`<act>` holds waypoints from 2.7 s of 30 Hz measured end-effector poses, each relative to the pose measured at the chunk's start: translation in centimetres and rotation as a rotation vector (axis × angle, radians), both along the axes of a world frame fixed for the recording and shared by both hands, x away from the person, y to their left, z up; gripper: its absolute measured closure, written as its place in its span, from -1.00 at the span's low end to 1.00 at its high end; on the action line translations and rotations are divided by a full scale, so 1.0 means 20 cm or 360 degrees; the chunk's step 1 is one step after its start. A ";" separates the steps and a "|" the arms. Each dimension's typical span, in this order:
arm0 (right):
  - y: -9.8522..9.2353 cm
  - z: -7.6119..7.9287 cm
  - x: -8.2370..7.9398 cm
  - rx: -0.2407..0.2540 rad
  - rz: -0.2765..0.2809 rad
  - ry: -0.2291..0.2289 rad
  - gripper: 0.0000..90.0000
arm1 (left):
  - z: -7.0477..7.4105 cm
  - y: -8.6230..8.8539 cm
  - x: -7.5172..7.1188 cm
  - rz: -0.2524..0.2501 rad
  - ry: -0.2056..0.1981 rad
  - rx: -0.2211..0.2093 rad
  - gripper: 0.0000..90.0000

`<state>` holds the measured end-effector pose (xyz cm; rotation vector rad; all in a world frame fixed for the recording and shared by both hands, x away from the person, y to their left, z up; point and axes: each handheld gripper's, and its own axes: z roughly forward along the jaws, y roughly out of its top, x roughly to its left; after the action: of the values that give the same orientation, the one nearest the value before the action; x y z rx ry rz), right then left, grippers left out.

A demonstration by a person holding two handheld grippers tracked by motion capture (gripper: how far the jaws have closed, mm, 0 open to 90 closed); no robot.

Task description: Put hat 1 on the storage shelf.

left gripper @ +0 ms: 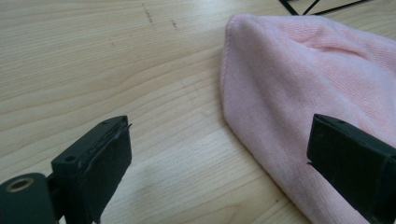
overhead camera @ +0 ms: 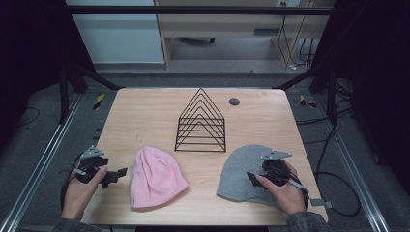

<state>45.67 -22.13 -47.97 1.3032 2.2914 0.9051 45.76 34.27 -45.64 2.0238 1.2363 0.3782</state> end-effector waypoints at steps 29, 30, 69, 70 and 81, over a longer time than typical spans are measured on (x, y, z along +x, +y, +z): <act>-0.01 0.00 0.00 -0.0016 -0.0022 -0.0019 -0.64 | 0.11 -0.38 0.35 -0.0228 0.0121 0.0290 -0.60; -0.01 0.00 0.00 -0.0015 -0.0021 -0.0019 -0.64 | 0.10 -0.39 0.36 -0.0225 0.0130 0.0292 -0.57; 0.00 0.01 0.00 -0.0024 -0.0012 -0.0047 -0.65 | 0.32 -0.44 0.10 -0.0313 -0.0136 0.0202 0.85; 0.00 0.01 0.00 -0.0024 -0.0012 -0.0047 -0.65 | 0.34 -0.45 0.07 -0.0323 -0.0169 0.0203 0.85; 0.01 0.01 0.00 -0.0029 -0.0009 -0.0052 -0.65 | 0.53 -0.49 -0.09 -0.0414 -0.0350 0.0172 0.85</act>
<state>45.64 -22.03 -47.77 1.2773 2.2650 0.8952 43.99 24.43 -34.97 2.1367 0.8234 0.5334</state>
